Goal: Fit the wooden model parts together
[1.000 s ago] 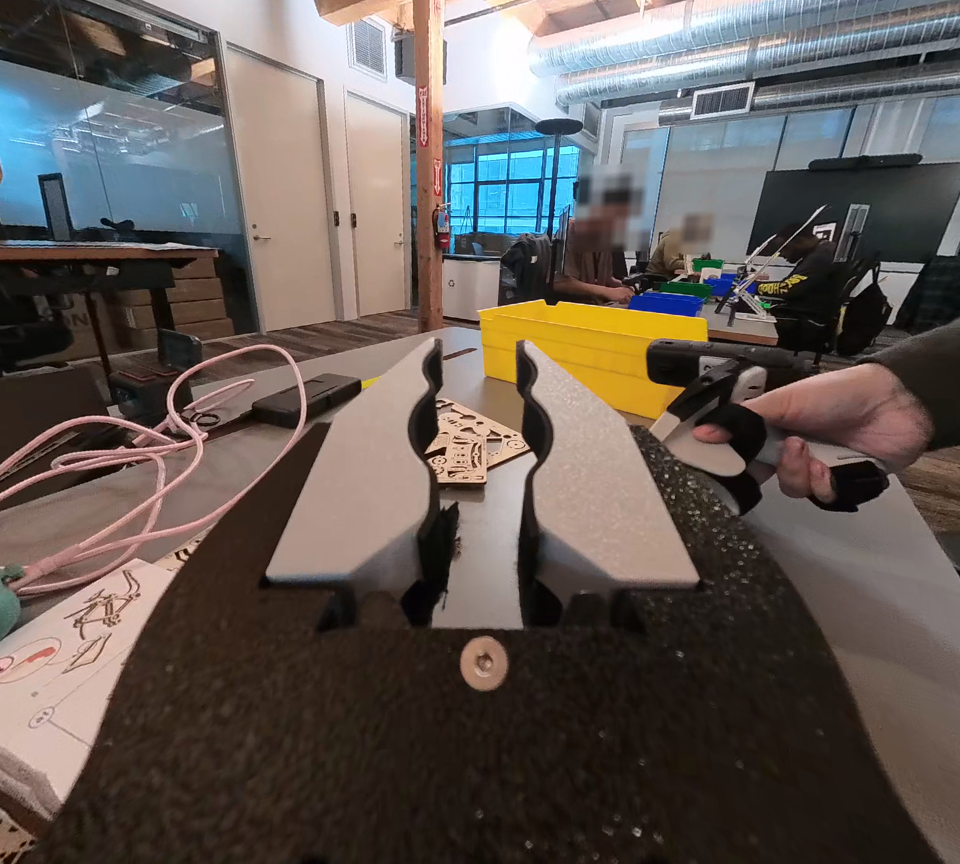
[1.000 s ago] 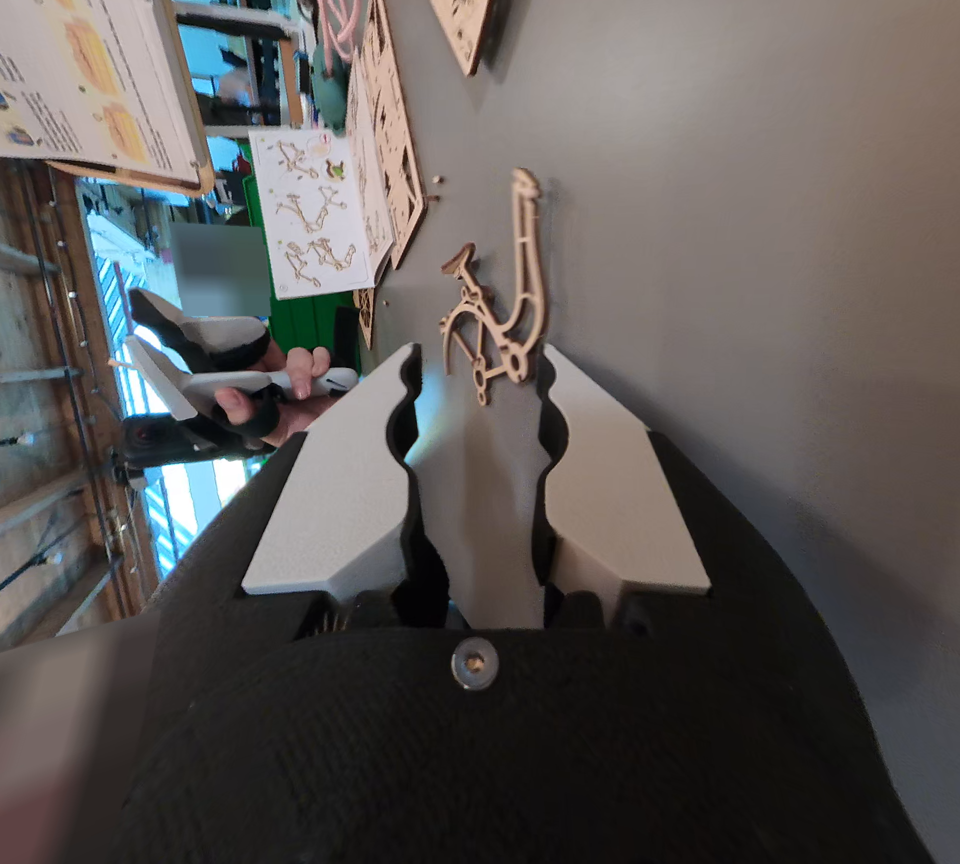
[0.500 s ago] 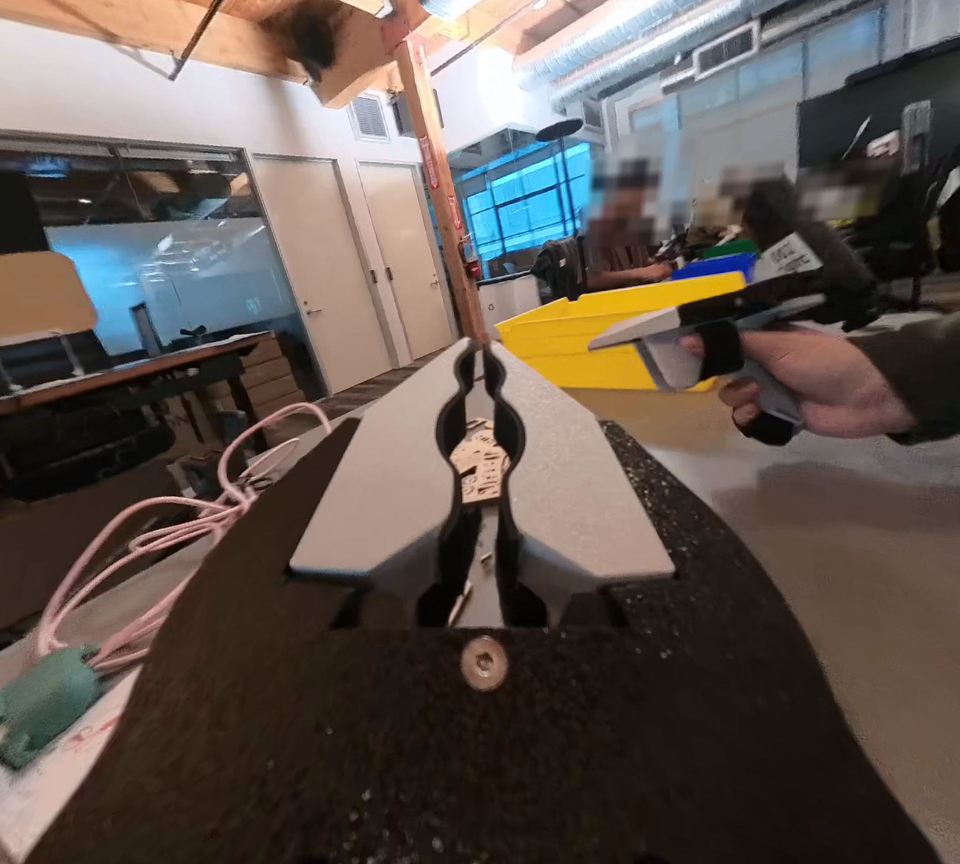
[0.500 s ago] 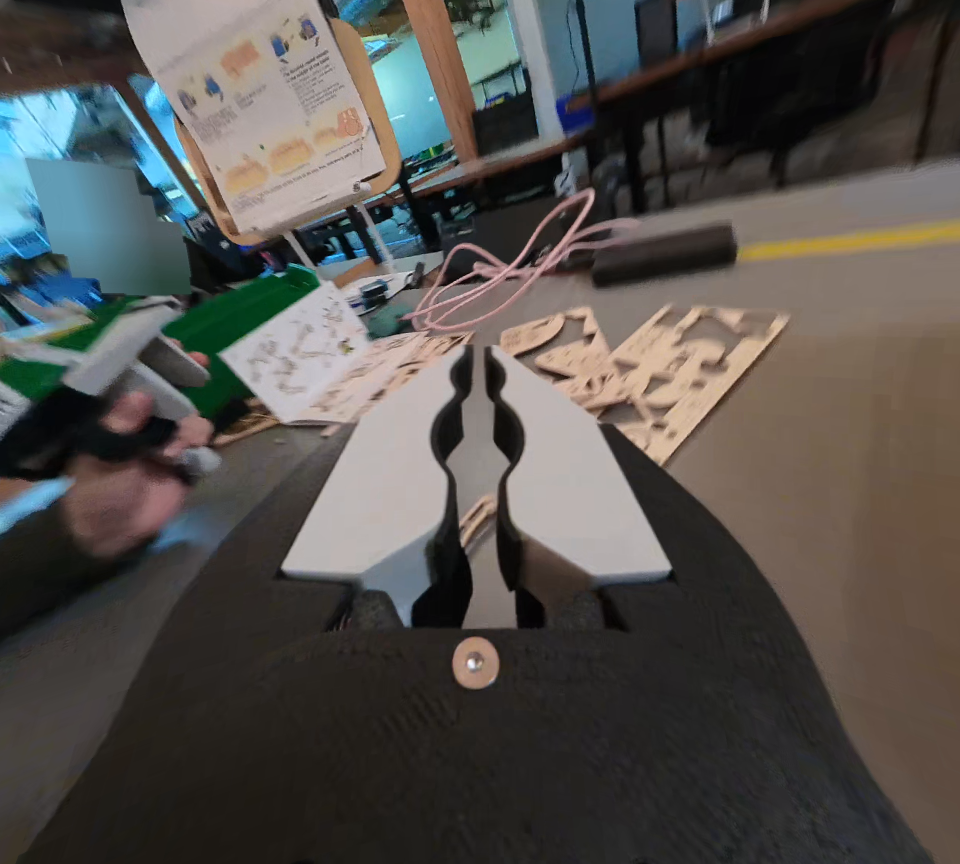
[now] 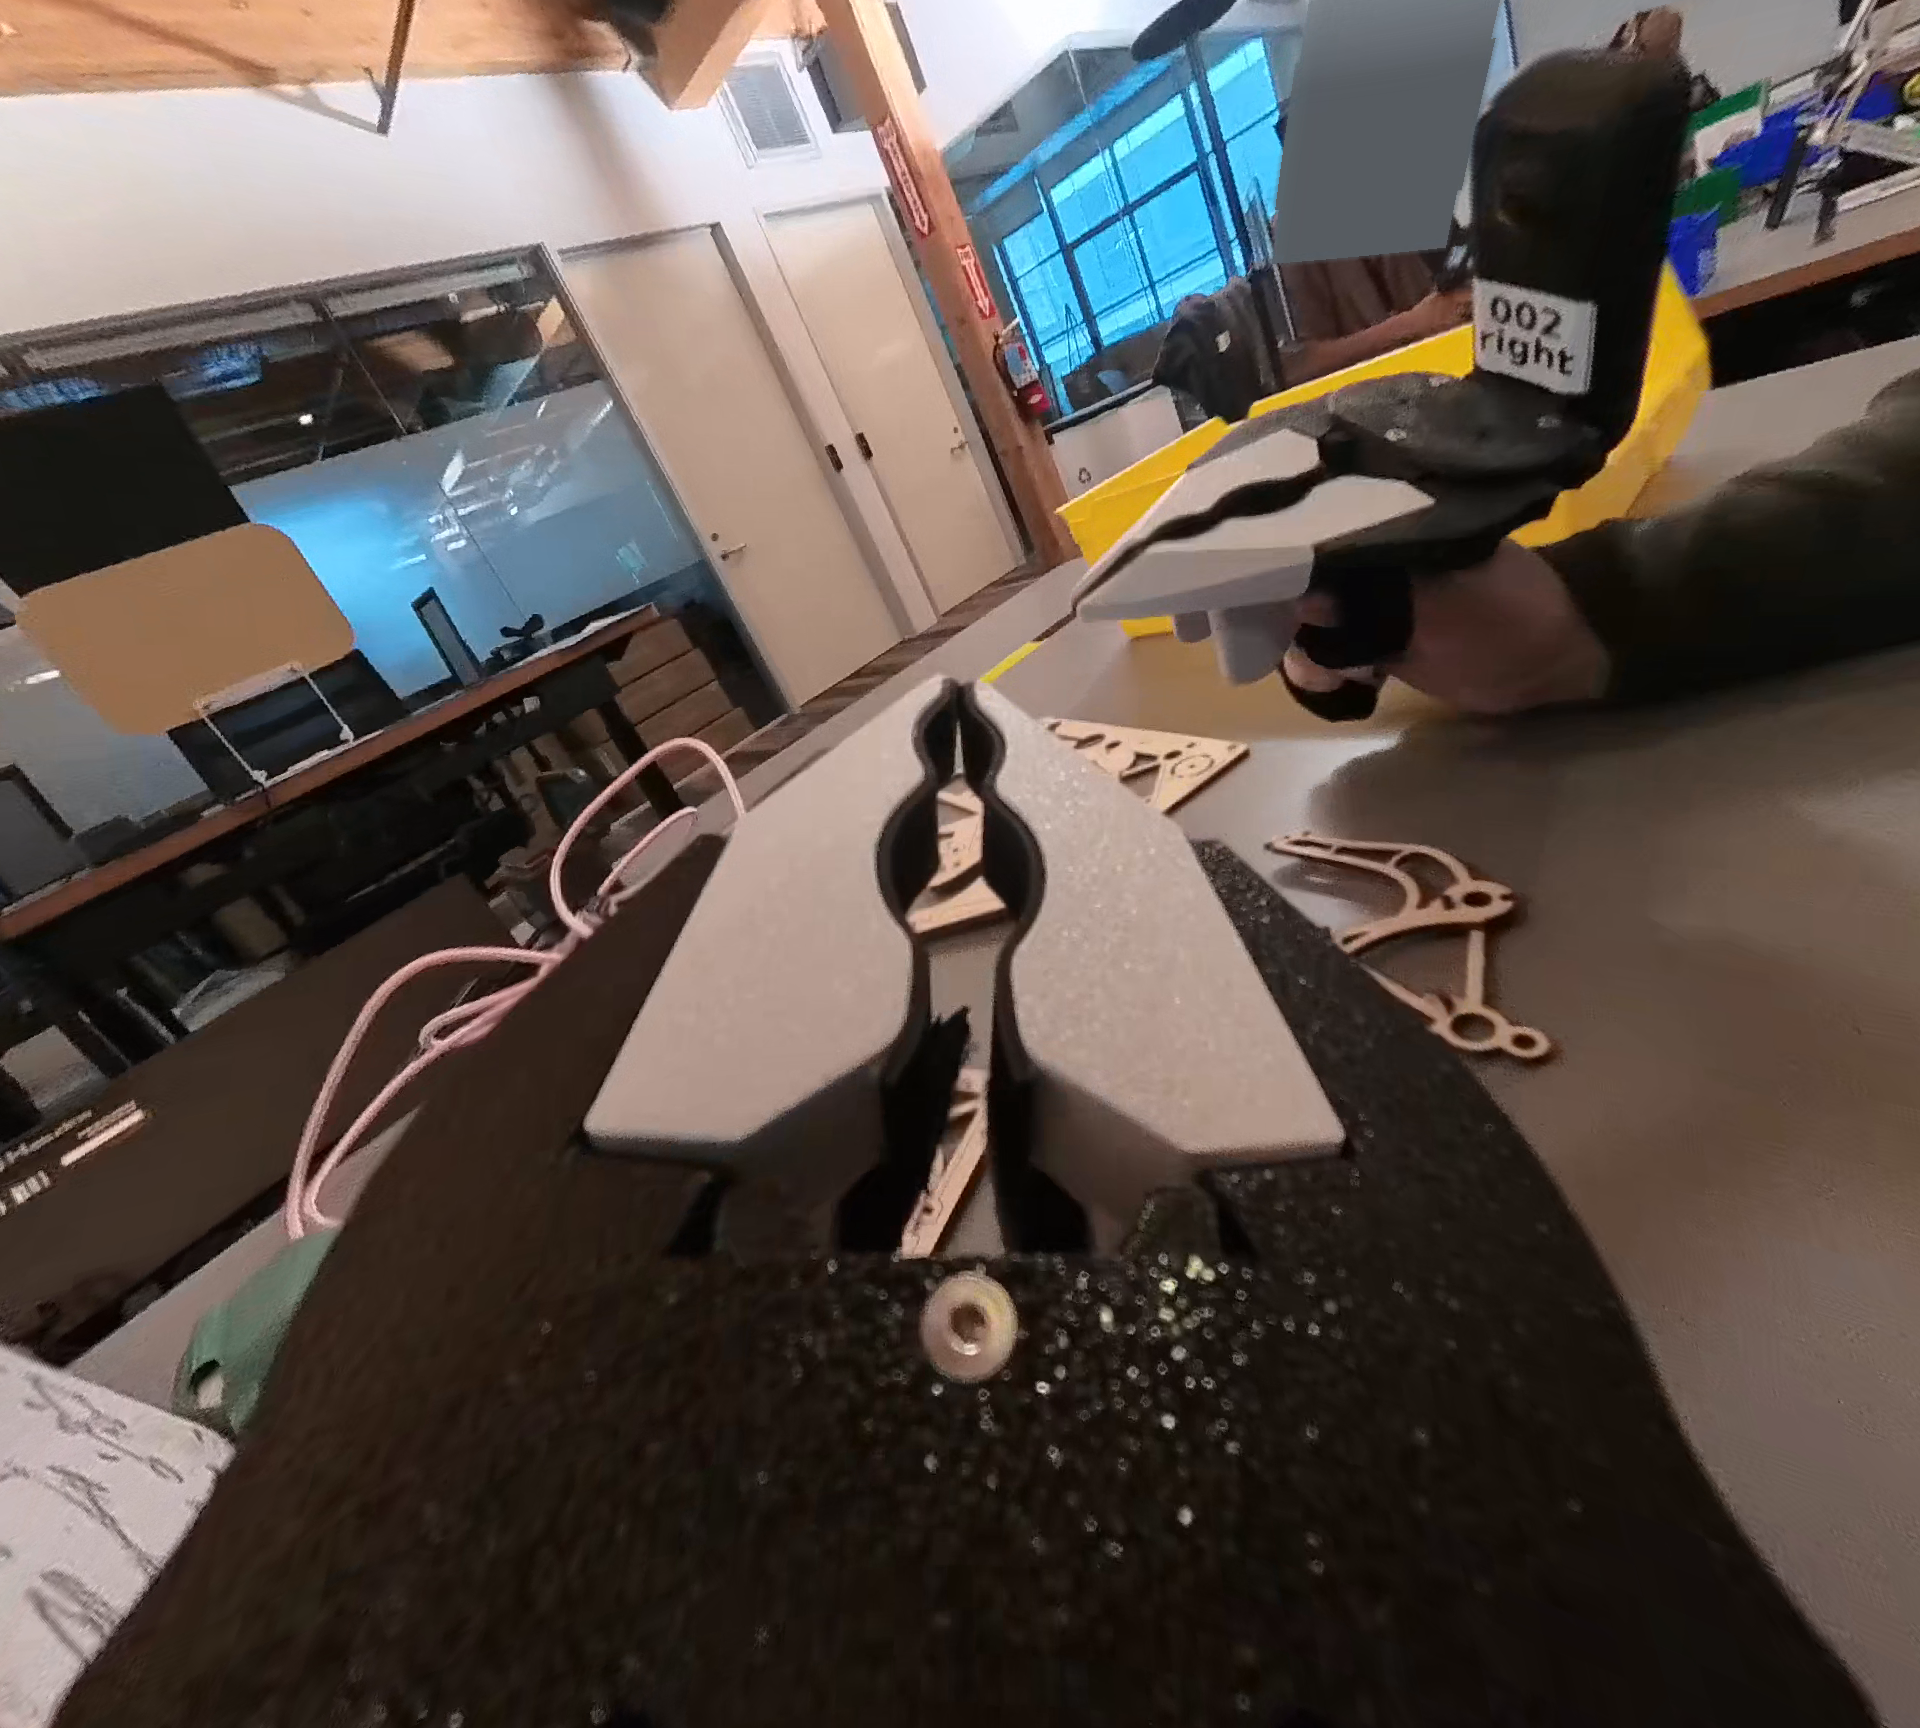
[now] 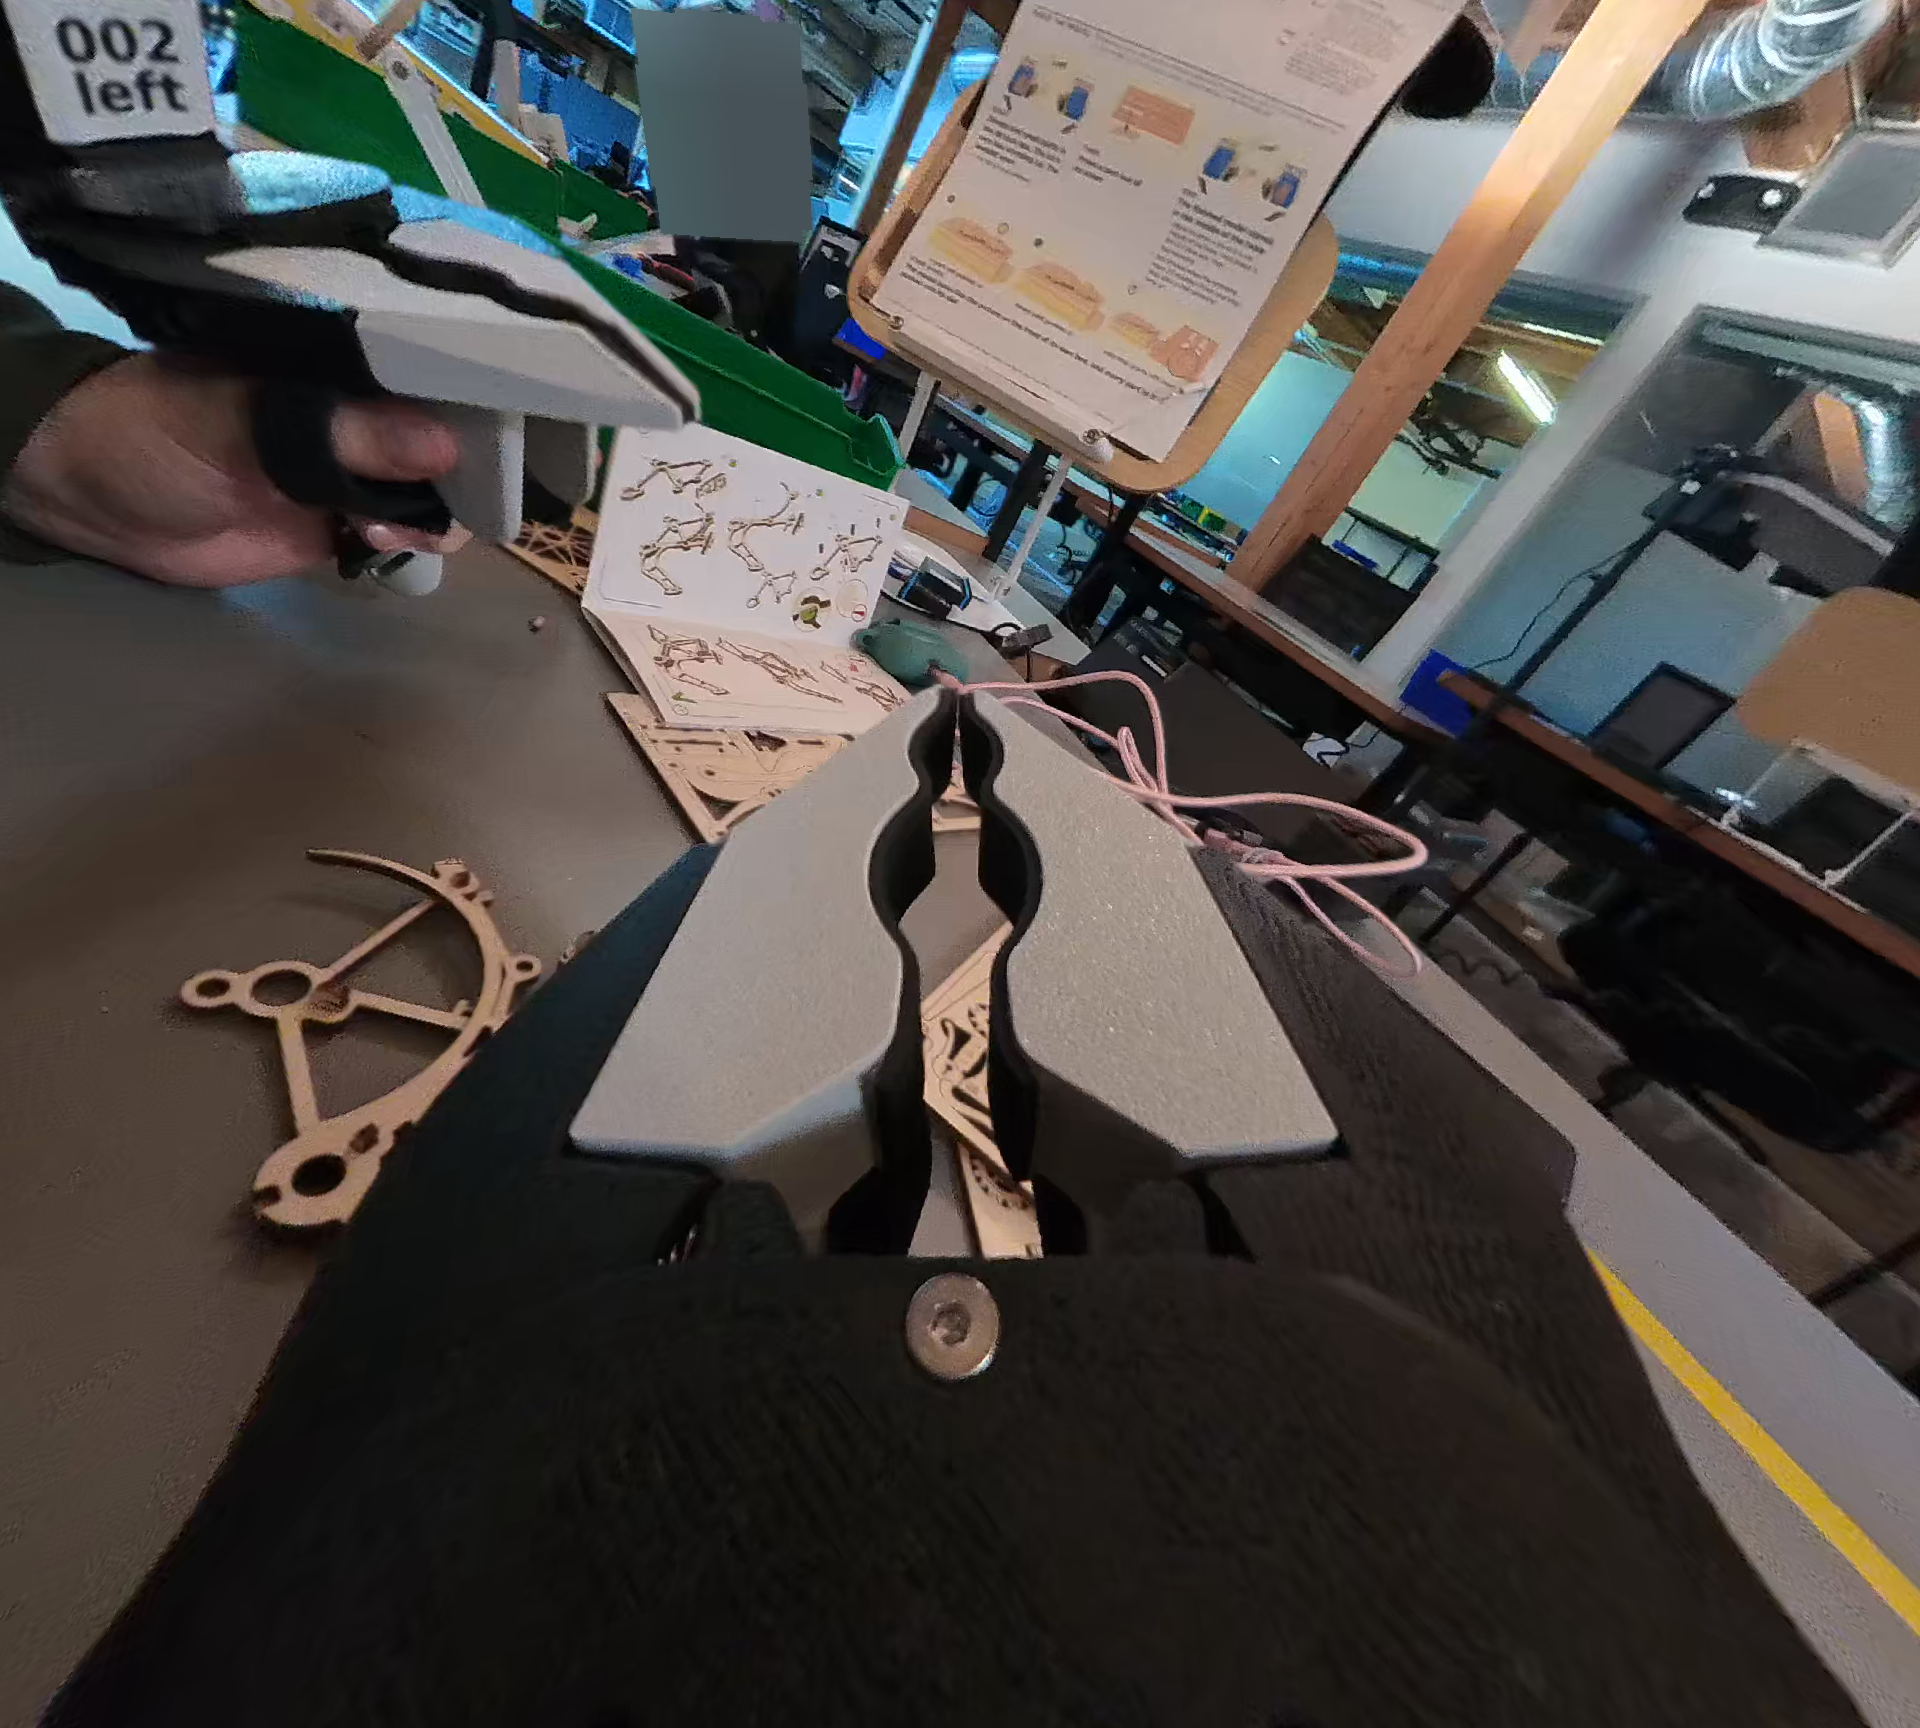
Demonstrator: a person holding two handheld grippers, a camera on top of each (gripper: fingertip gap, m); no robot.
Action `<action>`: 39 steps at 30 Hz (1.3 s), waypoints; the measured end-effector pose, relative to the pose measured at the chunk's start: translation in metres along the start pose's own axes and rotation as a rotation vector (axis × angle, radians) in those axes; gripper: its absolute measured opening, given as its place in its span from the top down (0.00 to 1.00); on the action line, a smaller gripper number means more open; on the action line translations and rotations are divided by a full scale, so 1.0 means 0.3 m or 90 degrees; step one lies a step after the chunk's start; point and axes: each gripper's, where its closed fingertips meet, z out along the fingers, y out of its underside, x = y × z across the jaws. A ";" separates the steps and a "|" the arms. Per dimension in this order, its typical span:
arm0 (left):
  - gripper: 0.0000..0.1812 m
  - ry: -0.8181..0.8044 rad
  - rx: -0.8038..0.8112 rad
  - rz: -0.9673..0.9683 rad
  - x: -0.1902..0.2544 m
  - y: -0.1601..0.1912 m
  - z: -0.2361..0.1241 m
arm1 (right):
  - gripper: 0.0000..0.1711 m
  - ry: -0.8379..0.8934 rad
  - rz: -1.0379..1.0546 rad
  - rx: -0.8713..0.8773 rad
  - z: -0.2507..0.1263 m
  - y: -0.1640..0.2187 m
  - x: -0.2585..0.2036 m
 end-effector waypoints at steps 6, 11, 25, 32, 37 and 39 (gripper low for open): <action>1.00 -0.006 -0.060 -0.021 -0.048 0.058 0.004 | 1.00 -0.015 0.030 -0.007 -0.025 0.016 0.011; 0.81 -0.154 -0.304 0.116 -0.249 0.225 -0.085 | 1.00 0.003 0.042 -0.088 -0.023 0.095 0.052; 1.00 -0.134 -0.617 -0.014 -0.302 0.453 -0.260 | 1.00 -0.012 0.059 -0.124 -0.025 0.138 0.061; 1.00 -0.140 -0.704 -0.040 -0.317 0.504 -0.334 | 1.00 -0.007 0.068 -0.123 -0.030 0.138 0.067; 1.00 -0.134 -0.744 -0.049 -0.302 0.517 -0.361 | 1.00 -0.004 0.076 -0.121 -0.033 0.137 0.074; 1.00 -0.134 -0.757 -0.033 -0.307 0.516 -0.372 | 1.00 -0.002 0.077 -0.121 -0.034 0.138 0.076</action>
